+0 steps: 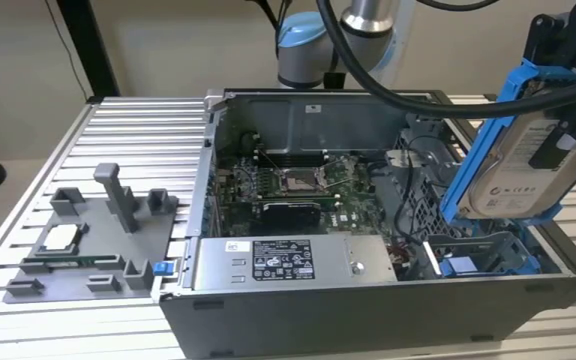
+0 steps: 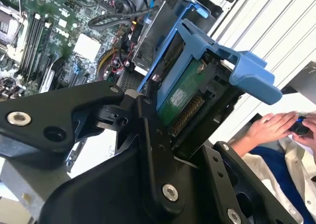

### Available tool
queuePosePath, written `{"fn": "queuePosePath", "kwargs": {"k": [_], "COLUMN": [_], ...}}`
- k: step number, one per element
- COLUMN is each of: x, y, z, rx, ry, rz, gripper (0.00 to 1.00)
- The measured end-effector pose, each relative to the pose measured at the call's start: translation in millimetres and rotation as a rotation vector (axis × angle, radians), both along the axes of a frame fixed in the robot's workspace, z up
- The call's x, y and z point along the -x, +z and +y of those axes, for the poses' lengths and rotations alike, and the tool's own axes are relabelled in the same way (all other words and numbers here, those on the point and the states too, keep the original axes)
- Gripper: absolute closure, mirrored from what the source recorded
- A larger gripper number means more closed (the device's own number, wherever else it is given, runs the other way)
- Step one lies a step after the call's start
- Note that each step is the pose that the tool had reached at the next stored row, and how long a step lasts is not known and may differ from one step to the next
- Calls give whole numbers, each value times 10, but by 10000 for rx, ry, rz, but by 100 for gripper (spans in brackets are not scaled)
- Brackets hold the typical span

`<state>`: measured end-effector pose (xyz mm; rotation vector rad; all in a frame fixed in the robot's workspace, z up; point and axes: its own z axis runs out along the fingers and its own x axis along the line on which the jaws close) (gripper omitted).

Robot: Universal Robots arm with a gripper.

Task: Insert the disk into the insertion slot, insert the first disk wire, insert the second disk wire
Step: 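Insert the disk into the insertion slot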

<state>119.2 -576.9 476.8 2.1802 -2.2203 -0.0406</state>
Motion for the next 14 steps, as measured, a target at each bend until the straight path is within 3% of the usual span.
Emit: {"fn": "queuePosePath", "kwargs": {"k": [10, 14], "x": [0, -8], "y": [-3, -37], "z": [0, -6], "rx": [0, -6], "ry": [0, 2], "rz": [0, 0], "gripper": [100, 100]}}
